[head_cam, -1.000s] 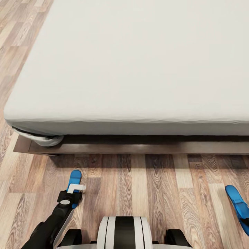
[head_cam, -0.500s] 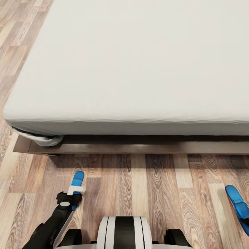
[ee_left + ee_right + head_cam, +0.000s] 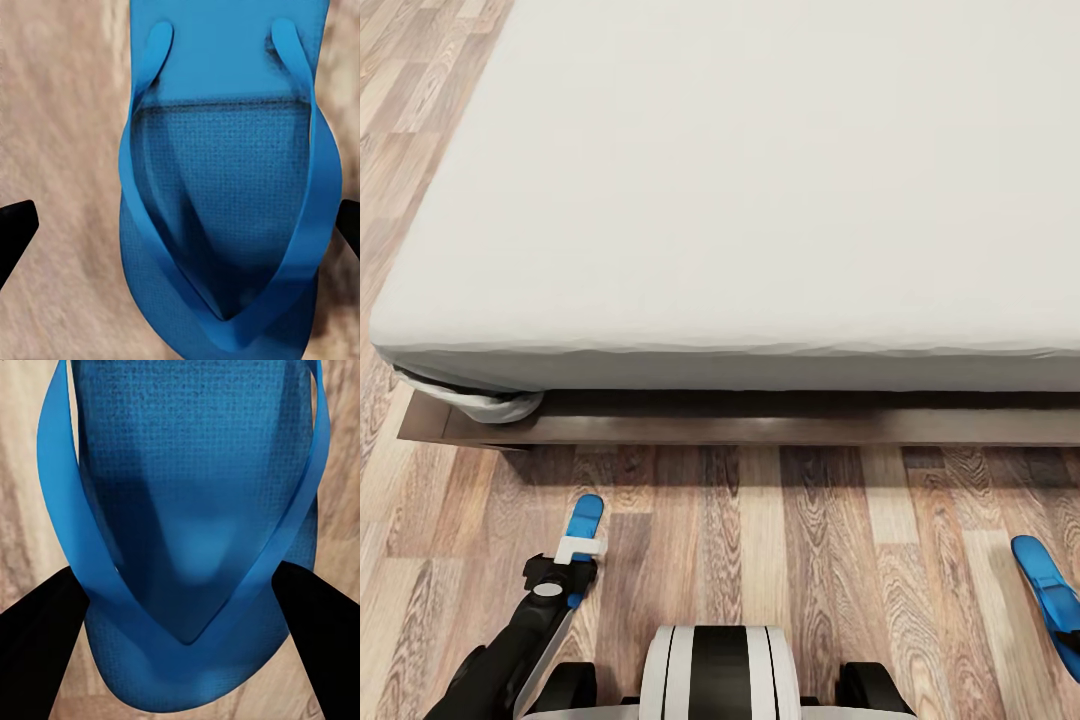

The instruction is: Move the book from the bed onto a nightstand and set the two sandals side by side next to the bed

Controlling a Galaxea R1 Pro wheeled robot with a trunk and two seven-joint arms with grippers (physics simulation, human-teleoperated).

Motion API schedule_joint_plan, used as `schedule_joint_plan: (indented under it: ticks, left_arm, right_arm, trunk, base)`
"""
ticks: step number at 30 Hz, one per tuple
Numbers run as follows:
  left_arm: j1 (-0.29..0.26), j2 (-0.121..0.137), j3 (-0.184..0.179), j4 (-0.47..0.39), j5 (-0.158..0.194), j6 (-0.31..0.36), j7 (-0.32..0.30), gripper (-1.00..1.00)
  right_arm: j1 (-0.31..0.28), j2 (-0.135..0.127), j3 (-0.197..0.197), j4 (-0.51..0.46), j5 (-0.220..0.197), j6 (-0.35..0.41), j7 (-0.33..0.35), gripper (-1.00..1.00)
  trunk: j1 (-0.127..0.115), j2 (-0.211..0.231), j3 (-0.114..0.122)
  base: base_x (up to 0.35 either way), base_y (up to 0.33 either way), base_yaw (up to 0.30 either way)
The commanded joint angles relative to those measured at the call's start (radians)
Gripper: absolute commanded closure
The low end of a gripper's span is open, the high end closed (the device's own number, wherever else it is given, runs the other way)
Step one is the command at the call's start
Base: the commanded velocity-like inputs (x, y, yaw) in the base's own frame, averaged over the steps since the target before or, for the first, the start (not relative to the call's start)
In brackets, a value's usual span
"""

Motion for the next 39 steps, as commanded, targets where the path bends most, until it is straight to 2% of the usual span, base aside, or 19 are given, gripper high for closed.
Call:
schedule_joint_plan:
  ticks: [1, 8, 20, 23, 26, 28, 31, 34, 39]
  left_arm:
    - [0.000, 0.001, -0.005, -0.001, 0.003, 0.006, 0.008, -1.00]
    - [0.000, 0.001, -0.006, -0.001, 0.003, 0.006, 0.008, -1.00]
    - [0.000, 0.000, -0.007, -0.002, 0.004, 0.006, 0.008, -1.00]
    - [0.000, 0.000, -0.007, -0.004, 0.004, 0.006, 0.007, -1.00]
    - [0.003, 0.000, -0.007, -0.033, 0.004, 0.006, 0.006, -1.00]
    - [0.010, 0.000, -0.008, -0.107, 0.005, 0.006, 0.005, -1.00]
    - [0.016, 0.003, -0.008, -0.160, 0.005, -0.003, 0.003, -1.00]
    - [0.017, 0.004, -0.008, -0.168, 0.006, -0.051, 0.003, -1.00]
    - [0.020, 0.006, -0.008, -0.170, 0.008, -0.088, -0.002, -1.00]
  right_arm:
    - [0.000, -0.001, 0.004, -0.001, -0.011, 0.007, 0.001, 1.00]
    - [0.000, -0.001, 0.004, -0.001, -0.011, 0.007, 0.004, 1.00]
    - [0.000, -0.001, 0.004, -0.001, -0.011, 0.006, 0.006, 1.00]
    - [0.000, -0.001, 0.004, -0.001, -0.011, 0.006, 0.005, 1.00]
    - [0.000, -0.001, 0.004, -0.001, -0.011, 0.006, 0.004, 1.00]
    - [0.000, -0.001, 0.004, -0.001, -0.011, 0.006, 0.004, 1.00]
    - [0.000, -0.001, 0.004, -0.001, -0.011, 0.006, 0.004, 1.00]
    - [0.000, -0.001, 0.004, -0.001, -0.011, 0.006, 0.003, 1.00]
    - [0.000, -0.001, 0.004, 0.000, -0.011, 0.006, 0.002, 1.00]
  trunk:
    - [0.000, 0.000, -0.001]
    - [0.000, 0.000, -0.001]
    - [-0.006, 0.003, 0.046]
    - [-0.006, 0.003, 0.046]
    - [-0.006, 0.003, 0.046]
    - [-0.006, 0.003, 0.046]
    - [-0.006, 0.003, 0.046]
    - [-0.006, 0.003, 0.046]
    - [-0.006, 0.003, 0.046]
  base:
    - [0.000, 0.000, 0.000]
    - [0.000, 0.000, 0.000]
    - [0.000, 0.000, 0.000]
    - [0.000, 0.000, 0.000]
    - [0.000, 0.000, 0.000]
    - [0.000, 0.000, 0.000]
    - [0.000, 0.000, 0.000]
    - [0.000, 0.000, 0.000]
    - [0.000, 0.000, 0.000]
